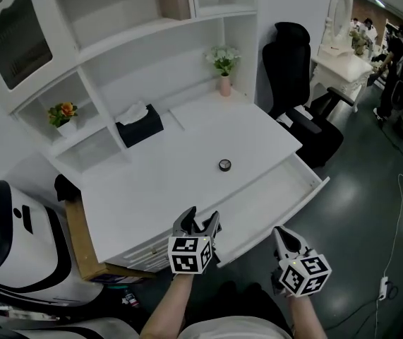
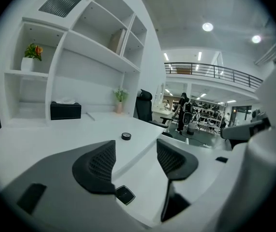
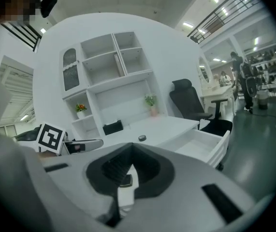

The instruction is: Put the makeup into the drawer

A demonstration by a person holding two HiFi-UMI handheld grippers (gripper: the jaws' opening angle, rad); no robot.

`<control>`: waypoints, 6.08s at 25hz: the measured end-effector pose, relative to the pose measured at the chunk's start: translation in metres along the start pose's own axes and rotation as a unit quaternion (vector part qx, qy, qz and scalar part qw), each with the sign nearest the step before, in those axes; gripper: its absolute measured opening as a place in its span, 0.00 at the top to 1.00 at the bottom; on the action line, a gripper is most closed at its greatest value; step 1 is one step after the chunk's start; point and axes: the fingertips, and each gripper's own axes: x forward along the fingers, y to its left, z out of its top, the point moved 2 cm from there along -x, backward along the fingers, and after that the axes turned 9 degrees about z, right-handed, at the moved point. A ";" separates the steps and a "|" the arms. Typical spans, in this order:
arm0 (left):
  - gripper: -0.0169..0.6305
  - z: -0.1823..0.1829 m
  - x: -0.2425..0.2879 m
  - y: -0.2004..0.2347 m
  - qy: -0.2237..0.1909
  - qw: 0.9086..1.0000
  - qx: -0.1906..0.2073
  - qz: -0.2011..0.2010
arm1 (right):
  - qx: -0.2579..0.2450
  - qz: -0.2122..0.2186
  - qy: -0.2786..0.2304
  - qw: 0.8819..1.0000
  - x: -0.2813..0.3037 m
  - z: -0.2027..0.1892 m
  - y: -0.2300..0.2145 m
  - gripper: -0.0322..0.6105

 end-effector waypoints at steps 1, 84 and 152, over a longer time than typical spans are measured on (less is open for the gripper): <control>0.56 0.001 0.003 -0.001 0.000 1.000 0.001 -0.002 | 0.002 -0.002 -0.002 1.000 0.001 0.001 -0.002 0.95; 0.64 -0.024 0.256 -0.029 0.174 0.976 0.126 0.045 | 0.099 -0.004 0.011 0.995 0.075 0.035 -0.185 0.95; 0.64 -0.081 0.268 -0.231 0.181 0.933 0.247 -0.191 | 0.171 -0.171 -0.043 0.969 -0.026 -0.010 -0.227 0.95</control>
